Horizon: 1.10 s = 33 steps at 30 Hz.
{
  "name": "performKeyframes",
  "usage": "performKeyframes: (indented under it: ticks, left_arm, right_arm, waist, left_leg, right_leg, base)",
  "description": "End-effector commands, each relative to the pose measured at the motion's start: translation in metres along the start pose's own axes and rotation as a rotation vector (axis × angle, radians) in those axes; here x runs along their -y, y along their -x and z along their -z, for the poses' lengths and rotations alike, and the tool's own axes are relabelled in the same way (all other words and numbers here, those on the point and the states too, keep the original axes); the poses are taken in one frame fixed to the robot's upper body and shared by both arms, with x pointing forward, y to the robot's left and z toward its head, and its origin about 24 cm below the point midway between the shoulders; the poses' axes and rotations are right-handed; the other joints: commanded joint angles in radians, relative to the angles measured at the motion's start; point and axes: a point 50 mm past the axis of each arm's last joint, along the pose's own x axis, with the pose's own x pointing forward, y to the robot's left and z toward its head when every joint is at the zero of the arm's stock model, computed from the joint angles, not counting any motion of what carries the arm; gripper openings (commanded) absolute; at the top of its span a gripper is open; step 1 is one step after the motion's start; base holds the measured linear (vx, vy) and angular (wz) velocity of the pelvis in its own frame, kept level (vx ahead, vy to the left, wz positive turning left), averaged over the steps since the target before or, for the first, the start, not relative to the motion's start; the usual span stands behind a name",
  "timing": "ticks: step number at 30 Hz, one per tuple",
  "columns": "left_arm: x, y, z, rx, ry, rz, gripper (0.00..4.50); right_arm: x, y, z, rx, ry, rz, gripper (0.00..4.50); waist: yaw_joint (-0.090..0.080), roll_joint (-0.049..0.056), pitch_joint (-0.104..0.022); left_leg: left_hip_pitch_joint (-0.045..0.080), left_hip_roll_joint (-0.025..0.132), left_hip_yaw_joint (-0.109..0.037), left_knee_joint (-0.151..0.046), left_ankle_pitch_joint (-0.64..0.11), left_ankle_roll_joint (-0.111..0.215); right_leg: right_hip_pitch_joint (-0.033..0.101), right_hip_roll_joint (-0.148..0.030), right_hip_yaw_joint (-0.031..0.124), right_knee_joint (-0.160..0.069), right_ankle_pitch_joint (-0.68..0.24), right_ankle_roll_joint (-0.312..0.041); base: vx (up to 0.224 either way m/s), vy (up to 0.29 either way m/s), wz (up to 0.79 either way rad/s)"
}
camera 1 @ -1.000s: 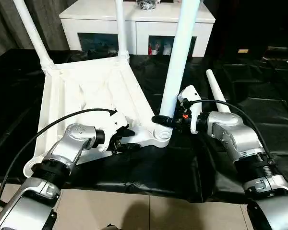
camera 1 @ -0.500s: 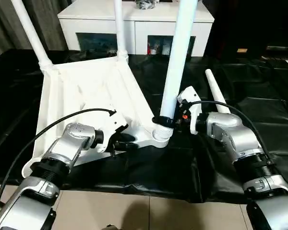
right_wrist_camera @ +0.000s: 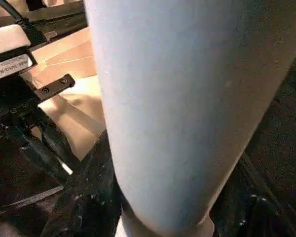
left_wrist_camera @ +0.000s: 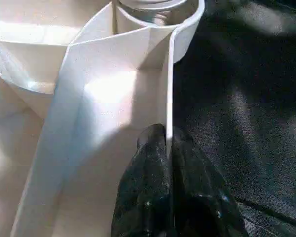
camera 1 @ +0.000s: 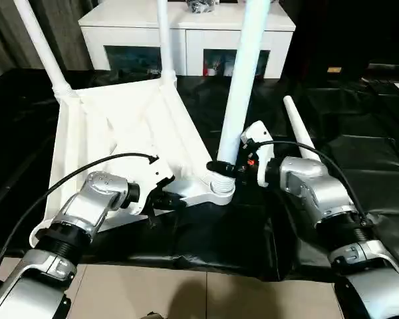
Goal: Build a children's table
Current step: Rotate leg to tighten
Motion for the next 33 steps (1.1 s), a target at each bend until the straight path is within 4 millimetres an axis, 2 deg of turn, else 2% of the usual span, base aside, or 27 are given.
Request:
performKeyframes:
  ticks: [1, 11, 19, 20, 25, 26, 27, 33]
  left_arm:
    - [0.006, -0.004, 0.012, -0.025, 0.030, 0.020, 0.00]
    - [0.012, -0.006, 0.011, 0.004, 0.023, 0.036, 0.00]
    - [0.012, -0.006, 0.010, 0.017, 0.029, 0.023, 0.00]
    - [0.011, -0.006, 0.010, 0.016, 0.031, 0.021, 0.00]
    - [0.010, -0.005, 0.011, 0.013, 0.034, 0.014, 0.00]
    - [0.009, -0.005, 0.011, 0.013, 0.034, 0.011, 0.00]
    - [0.009, -0.004, 0.010, 0.014, 0.033, 0.008, 0.00]
    - [0.008, -0.005, 0.009, 0.017, 0.029, 0.006, 0.00]
  right_arm:
    - [0.001, -0.002, -0.008, 0.019, 0.018, -0.006, 1.88]
    - [0.002, -0.005, 0.010, -0.023, -0.064, -0.007, 1.88]
    - [0.003, -0.001, 0.031, -0.042, -0.147, 0.010, 1.88]
    - [0.002, 0.000, 0.030, -0.031, -0.160, 0.000, 1.88]
    - [-0.001, 0.003, 0.021, 0.019, -0.174, -0.052, 1.88]
    - [-0.002, 0.004, 0.018, 0.025, -0.168, -0.069, 1.88]
    - [-0.003, 0.006, 0.012, 0.037, -0.155, -0.096, 1.88]
    - [-0.001, 0.010, 0.002, 0.042, -0.134, -0.114, 1.87]
  waist:
    - [-0.002, 0.003, -0.074]
    - [-0.003, 0.005, -0.075]
    - [-0.006, 0.008, -0.073]
    - [-0.006, 0.011, -0.073]
    - [-0.006, 0.010, -0.073]
    - [-0.006, 0.012, -0.073]
    - [-0.005, 0.008, -0.074]
    - [-0.003, 0.009, -0.074]
  left_leg:
    - [0.026, 0.061, -0.034, -0.092, -0.278, -0.030]
    - [0.027, 0.060, -0.032, -0.092, -0.269, -0.023]
    - [0.030, 0.062, -0.034, -0.096, -0.298, -0.028]
    - [0.031, 0.062, -0.034, -0.097, -0.305, -0.030]
    - [0.028, 0.062, -0.035, -0.098, -0.310, -0.026]
    - [0.029, 0.062, -0.034, -0.097, -0.309, -0.026]
    - [0.030, 0.063, -0.035, -0.097, -0.305, -0.025]
    - [0.028, 0.062, -0.034, -0.096, -0.293, -0.021]
  right_leg:
    - [0.044, -0.067, 0.050, -0.070, -0.220, -0.243]
    - [0.045, -0.066, 0.049, -0.070, -0.206, -0.251]
    - [0.045, -0.066, 0.049, -0.073, -0.231, -0.248]
    - [0.044, -0.065, 0.048, -0.074, -0.235, -0.247]
    - [0.048, -0.065, 0.048, -0.074, -0.241, -0.244]
    - [0.046, -0.066, 0.048, -0.076, -0.244, -0.246]
    - [0.047, -0.066, 0.048, -0.076, -0.241, -0.244]
    - [0.045, -0.067, 0.048, -0.076, -0.252, -0.243]
  base:
    - [0.000, 0.000, 0.00]
    - [0.000, 0.000, 0.00]
    - [0.000, 0.000, 0.00]
    - [0.000, 0.000, 0.00]
    - [0.000, 0.000, 0.00]
    - [0.000, 0.000, 0.00]
    - [0.000, 0.000, 0.00]
    - [0.000, 0.000, 0.00]
